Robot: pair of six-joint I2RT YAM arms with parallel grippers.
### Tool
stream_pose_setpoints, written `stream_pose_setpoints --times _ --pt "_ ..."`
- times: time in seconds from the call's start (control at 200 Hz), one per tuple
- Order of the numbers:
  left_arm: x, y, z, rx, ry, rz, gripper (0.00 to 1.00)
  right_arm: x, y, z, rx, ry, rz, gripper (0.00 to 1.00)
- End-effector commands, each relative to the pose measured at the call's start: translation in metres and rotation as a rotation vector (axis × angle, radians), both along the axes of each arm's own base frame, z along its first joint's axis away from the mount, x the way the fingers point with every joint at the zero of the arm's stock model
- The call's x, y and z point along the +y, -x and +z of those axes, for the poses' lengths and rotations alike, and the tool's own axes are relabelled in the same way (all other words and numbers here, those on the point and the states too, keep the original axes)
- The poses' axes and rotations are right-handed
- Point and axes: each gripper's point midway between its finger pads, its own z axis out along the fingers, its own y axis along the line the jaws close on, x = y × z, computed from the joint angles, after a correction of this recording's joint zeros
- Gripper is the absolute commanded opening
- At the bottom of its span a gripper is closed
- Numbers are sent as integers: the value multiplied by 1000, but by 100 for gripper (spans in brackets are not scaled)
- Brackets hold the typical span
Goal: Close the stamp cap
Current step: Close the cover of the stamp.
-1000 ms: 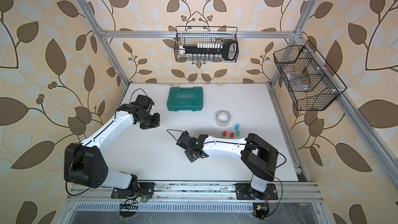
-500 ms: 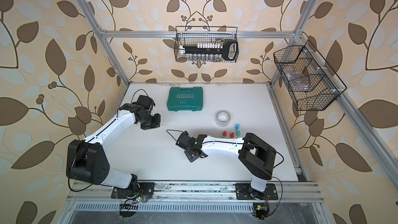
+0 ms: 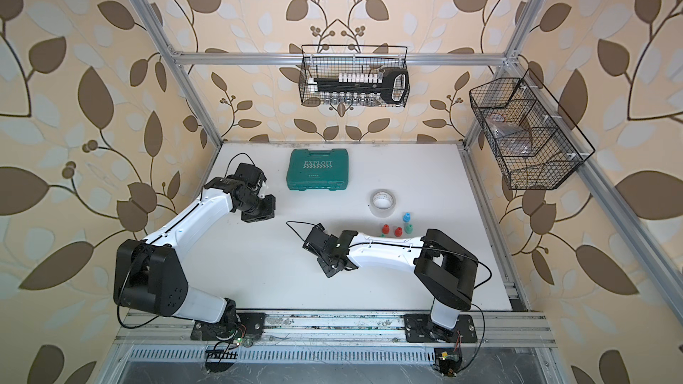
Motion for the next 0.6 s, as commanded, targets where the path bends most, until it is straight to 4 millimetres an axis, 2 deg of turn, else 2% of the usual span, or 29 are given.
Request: stream_pose_setpoints --times 0.0,0.595 --pt "0 0 5 -4 3 -5 3 -7 0 -6 0 34 -21 0" --pt "1 0 4 1 2 -4 3 -13 4 -16 34 62 -33 0"
